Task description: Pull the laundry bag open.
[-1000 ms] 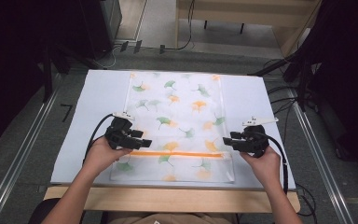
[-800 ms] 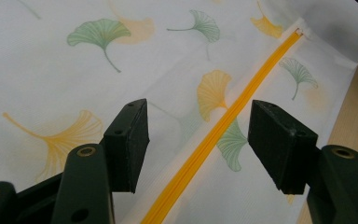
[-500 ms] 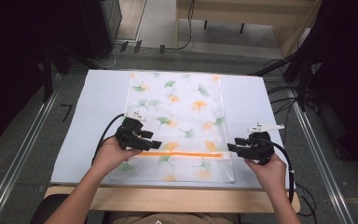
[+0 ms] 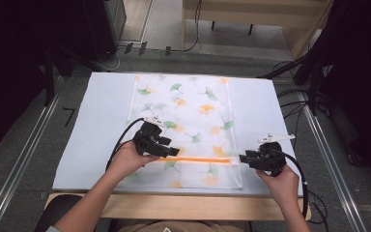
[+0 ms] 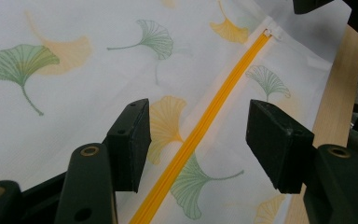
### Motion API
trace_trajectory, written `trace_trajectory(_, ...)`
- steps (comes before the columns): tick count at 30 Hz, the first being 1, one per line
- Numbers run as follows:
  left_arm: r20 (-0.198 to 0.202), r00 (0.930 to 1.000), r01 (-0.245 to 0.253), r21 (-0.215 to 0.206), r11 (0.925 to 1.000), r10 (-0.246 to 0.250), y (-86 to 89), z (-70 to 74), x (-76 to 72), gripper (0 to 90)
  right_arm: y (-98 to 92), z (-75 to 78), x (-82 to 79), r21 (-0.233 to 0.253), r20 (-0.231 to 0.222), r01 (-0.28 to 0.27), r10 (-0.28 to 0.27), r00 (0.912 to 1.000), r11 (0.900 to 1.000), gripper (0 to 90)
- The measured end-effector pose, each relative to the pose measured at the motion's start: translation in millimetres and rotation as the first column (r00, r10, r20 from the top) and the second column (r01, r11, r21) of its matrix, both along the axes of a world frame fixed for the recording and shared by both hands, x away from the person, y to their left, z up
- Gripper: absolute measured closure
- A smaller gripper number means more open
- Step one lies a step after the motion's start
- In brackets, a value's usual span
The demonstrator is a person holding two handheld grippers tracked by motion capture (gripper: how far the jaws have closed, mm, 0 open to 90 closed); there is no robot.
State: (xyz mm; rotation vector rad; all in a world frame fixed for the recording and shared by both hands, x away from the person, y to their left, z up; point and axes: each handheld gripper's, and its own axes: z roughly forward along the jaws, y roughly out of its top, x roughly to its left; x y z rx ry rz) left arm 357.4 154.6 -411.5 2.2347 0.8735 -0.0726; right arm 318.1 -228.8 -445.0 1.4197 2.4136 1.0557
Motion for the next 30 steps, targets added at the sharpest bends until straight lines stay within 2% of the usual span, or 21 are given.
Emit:
trace_trajectory(7, 0.005, 0.9998, 0.019, 0.018, 0.9997, -0.019, -4.6, -1.3, 2.7, 40.8, 3.7, -10.3, -0.4, -0.025, -0.035, -0.006, 0.005, 0.9994, 1.000, 64.5)
trace_trajectory(17, 0.004, 0.9999, 0.009, 0.009, 0.9999, -0.010, -4.1, -1.6, 4.0, 41.3, 11.7, -20.1, 2.5, -0.068, -0.061, -0.036, 0.032, 0.9977, 0.997, 63.5)
trace_trajectory(24, 0.000, 0.9999, 0.014, 0.021, 0.9997, -0.014, -4.5, -2.2, 4.5, 41.3, 21.1, -21.0, 3.4, -0.087, -0.032, -0.045, 0.043, 0.9986, 0.995, 62.2)
trace_trajectory(27, 0.000, 0.9999, 0.014, 0.023, 0.9996, -0.014, -5.4, -2.8, 4.2, 41.2, 26.0, -20.9, 2.7, -0.126, -0.013, -0.049, 0.048, 0.9988, 0.991, 63.9)
trace_trajectory(30, 0.000, 0.9999, 0.014, 0.024, 0.9996, -0.014, -5.7, -3.0, 4.2, 41.2, 28.2, -20.9, 2.0, -0.138, -0.007, -0.049, 0.049, 0.9988, 0.989, 65.8)
